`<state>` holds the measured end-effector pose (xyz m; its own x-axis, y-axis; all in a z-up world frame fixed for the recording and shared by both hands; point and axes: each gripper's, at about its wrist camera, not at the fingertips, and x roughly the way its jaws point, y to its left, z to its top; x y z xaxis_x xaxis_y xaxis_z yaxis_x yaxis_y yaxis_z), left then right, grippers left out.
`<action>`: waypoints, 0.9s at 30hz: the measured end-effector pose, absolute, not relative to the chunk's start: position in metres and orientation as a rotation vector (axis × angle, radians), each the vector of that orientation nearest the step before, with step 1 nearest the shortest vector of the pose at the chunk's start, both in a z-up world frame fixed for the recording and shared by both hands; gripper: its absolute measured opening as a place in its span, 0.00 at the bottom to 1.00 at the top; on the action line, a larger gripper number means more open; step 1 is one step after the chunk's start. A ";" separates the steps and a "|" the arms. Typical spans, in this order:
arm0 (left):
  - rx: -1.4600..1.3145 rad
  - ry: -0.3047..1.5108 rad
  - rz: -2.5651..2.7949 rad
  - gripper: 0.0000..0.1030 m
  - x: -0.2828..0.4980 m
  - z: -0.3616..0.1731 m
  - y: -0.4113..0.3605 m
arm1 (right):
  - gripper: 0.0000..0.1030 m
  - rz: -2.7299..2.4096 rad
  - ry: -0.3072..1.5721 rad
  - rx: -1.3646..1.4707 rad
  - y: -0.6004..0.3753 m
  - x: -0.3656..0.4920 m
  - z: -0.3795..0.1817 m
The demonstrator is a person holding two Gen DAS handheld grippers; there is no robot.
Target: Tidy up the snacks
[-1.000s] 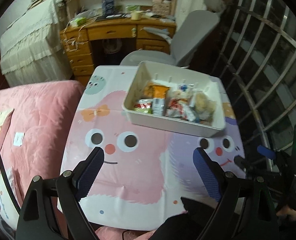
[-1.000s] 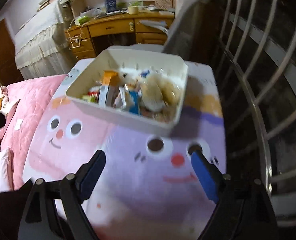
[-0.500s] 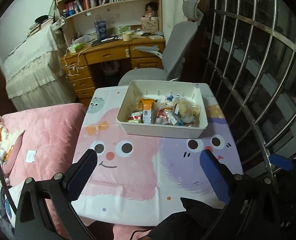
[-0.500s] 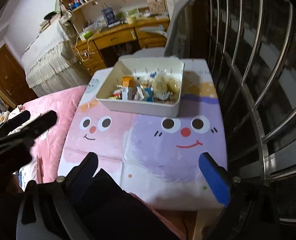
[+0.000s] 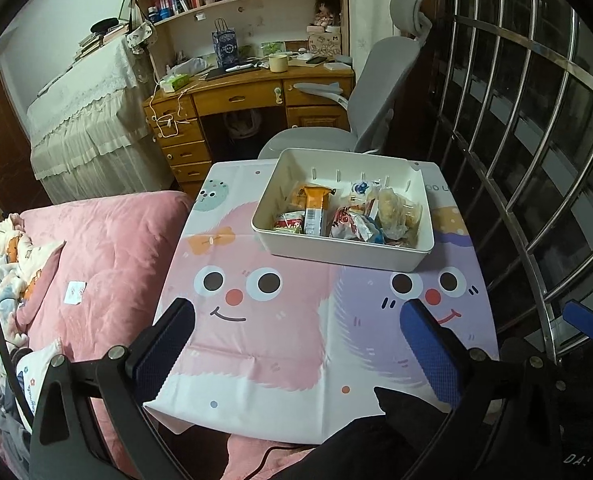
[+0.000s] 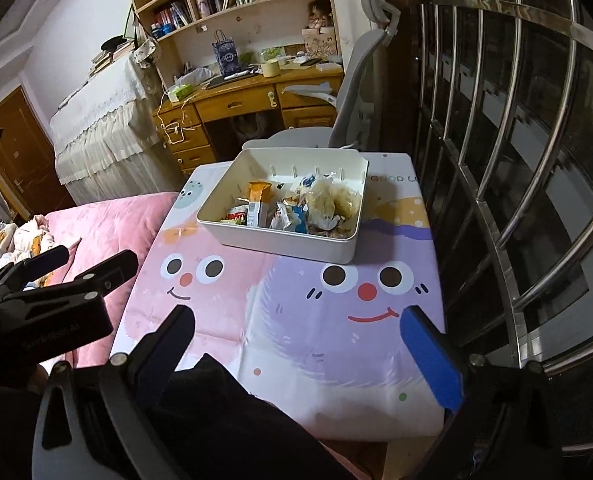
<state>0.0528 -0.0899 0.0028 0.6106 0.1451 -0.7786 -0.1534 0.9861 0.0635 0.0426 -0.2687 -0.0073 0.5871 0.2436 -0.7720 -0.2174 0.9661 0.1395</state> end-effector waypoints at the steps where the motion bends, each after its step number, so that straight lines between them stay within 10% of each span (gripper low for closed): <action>1: -0.010 0.898 0.174 0.99 0.054 0.002 -0.091 | 1.00 0.269 0.910 0.031 -0.269 0.043 -0.008; 27: 0.005 0.912 0.190 0.99 0.067 -0.002 -0.092 | 1.00 0.262 1.024 0.035 -0.268 0.074 -0.032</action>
<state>0.0671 -0.0917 -0.0025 0.5965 0.1657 -0.7853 -0.1612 0.9832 0.0850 0.0739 -0.2676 -0.0324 0.4911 0.2326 -0.8394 -0.1997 0.9681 0.1515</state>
